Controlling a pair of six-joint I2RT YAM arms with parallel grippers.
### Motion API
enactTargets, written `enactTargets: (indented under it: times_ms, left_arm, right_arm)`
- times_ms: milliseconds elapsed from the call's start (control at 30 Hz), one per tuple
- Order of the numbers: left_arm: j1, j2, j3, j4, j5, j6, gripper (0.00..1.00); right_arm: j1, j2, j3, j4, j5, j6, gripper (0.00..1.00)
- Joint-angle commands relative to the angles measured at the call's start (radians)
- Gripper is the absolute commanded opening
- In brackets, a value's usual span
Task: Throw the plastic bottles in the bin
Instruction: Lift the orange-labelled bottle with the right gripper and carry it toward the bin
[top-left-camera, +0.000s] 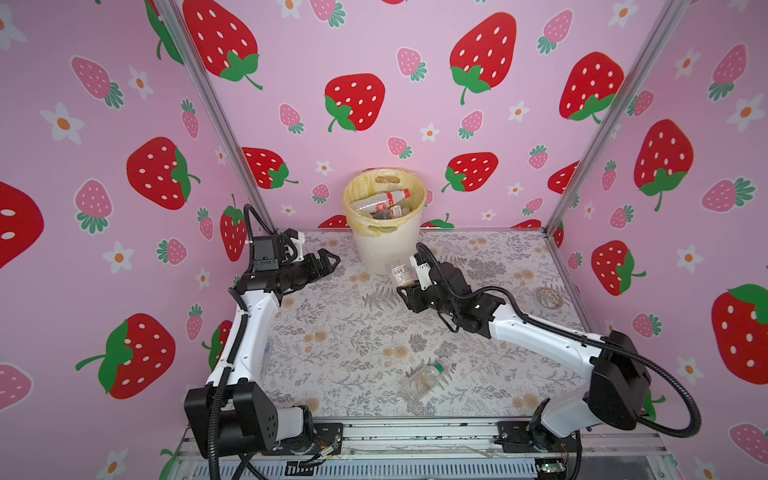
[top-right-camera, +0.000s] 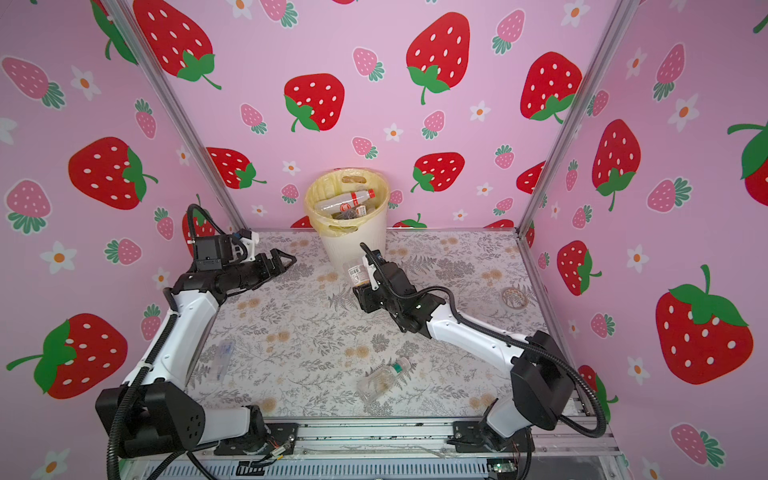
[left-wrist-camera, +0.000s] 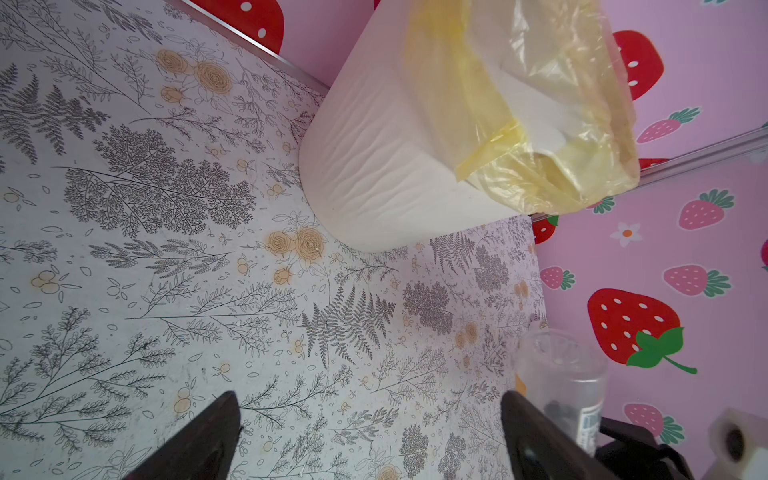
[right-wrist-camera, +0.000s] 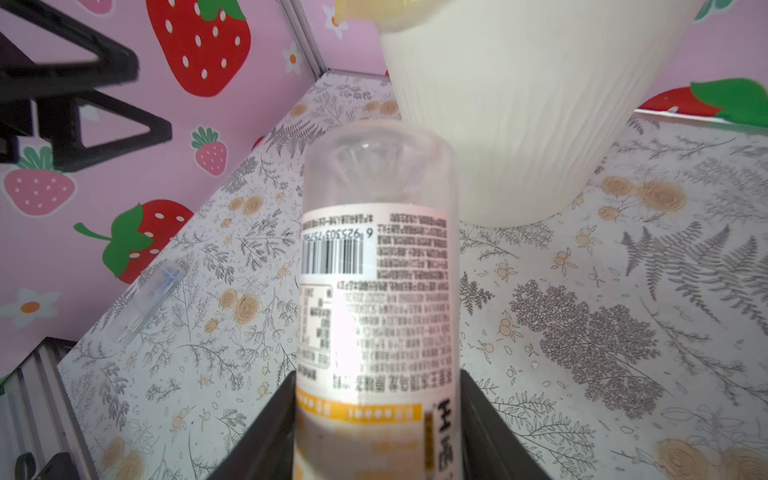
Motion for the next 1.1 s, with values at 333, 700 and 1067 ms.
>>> enactTargets:
  times_ms: [333,700,1067]
  left_arm:
    - [0.006,0.004,-0.013,0.018,0.01,0.003,0.99]
    - [0.005,0.006,-0.016,0.024,0.019,0.0,0.99]
    - [0.004,0.008,-0.018,0.035,0.042,-0.014,0.99]
  right_arm:
    - [-0.017,-0.213,-0.048,0.031,0.136,-0.052,0.53]
    - [-0.02,-0.384,-0.212,0.102,0.186,-0.054,0.56]
    - [-0.019,-0.407,-0.224,0.136,0.2,-0.063,0.56]
